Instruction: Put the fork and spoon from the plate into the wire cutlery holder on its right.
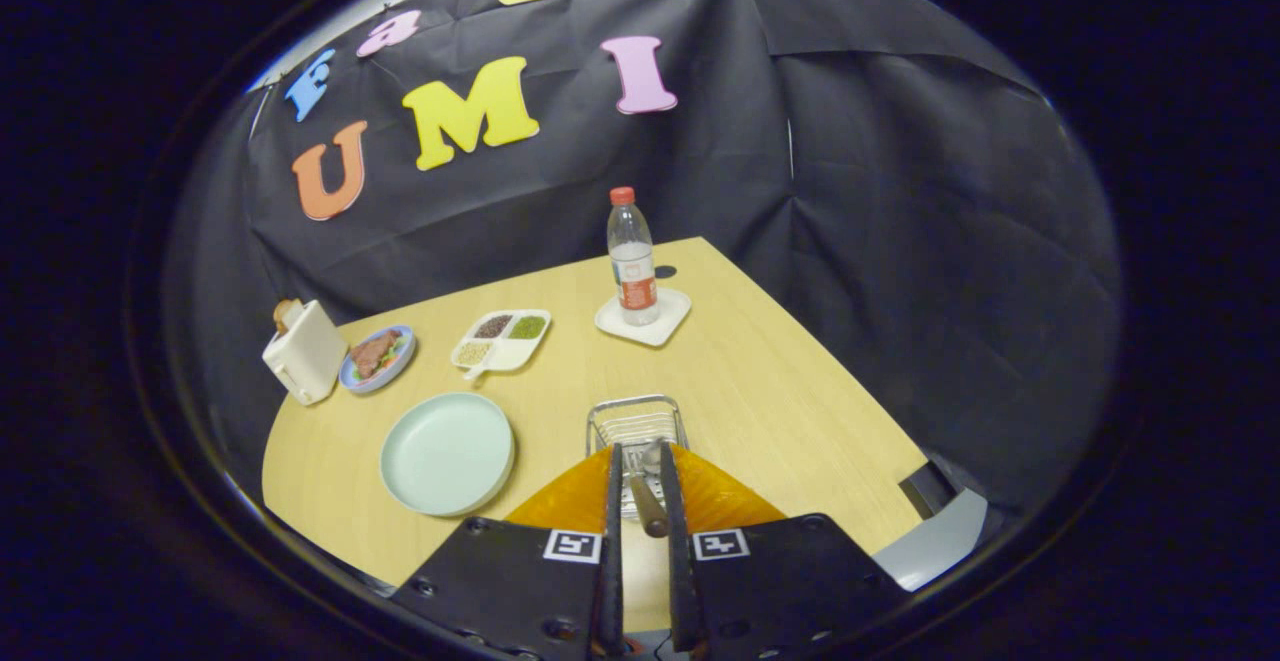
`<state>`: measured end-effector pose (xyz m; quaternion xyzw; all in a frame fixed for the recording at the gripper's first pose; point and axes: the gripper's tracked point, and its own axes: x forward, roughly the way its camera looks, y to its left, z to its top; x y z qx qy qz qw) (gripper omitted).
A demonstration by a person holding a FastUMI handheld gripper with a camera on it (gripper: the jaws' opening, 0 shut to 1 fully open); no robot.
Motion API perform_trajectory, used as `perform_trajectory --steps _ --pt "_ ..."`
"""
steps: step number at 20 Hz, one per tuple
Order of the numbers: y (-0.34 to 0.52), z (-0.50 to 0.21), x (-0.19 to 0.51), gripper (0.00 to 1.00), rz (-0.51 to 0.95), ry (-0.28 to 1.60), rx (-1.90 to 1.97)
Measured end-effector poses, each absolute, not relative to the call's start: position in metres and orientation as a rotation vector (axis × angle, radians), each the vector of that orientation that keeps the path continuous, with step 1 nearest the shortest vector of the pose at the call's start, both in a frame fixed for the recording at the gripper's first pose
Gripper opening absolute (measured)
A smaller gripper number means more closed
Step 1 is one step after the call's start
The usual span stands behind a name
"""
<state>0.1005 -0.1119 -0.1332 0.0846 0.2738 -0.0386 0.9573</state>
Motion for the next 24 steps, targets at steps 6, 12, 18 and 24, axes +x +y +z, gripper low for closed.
perform_trajectory --steps 6,12,18,24 --pt "-0.093 -0.081 0.074 0.78 -0.054 0.341 0.142" --pt "-0.037 -0.024 0.025 0.97 0.016 0.086 0.057" --pt "0.008 -0.019 -0.023 0.96 0.027 0.009 0.071" --pt "0.049 -0.028 -0.061 0.96 0.085 0.010 0.049"
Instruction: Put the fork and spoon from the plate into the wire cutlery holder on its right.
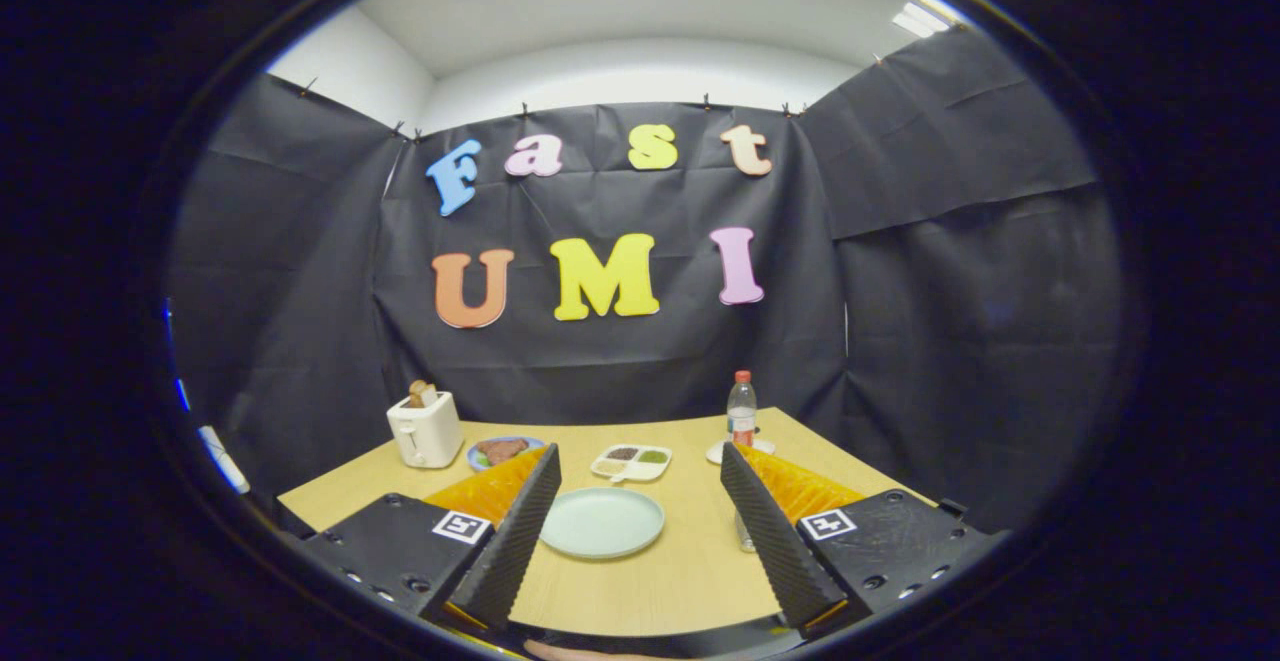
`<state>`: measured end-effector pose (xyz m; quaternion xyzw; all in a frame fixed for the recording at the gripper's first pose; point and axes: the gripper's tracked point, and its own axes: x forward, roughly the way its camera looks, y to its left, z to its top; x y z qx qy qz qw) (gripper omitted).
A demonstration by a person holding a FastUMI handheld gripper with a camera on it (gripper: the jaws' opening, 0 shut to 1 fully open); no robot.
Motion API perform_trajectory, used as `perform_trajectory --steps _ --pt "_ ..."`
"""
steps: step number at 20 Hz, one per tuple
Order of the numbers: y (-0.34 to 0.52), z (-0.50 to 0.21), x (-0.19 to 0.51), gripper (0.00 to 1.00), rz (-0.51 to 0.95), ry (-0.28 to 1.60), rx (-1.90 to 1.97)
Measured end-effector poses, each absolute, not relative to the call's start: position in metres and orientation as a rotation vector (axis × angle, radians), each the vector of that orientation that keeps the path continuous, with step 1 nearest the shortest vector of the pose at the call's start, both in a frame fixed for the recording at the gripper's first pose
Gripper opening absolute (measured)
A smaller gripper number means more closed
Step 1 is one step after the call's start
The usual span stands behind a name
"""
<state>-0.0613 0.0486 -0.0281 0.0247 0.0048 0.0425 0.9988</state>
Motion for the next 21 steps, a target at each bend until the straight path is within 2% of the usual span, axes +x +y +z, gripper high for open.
perform_trajectory --steps 12,21 --pt "0.061 -0.049 -0.113 0.96 0.087 -0.017 0.048" --pt "0.059 -0.046 -0.096 0.96 0.089 -0.023 0.041"
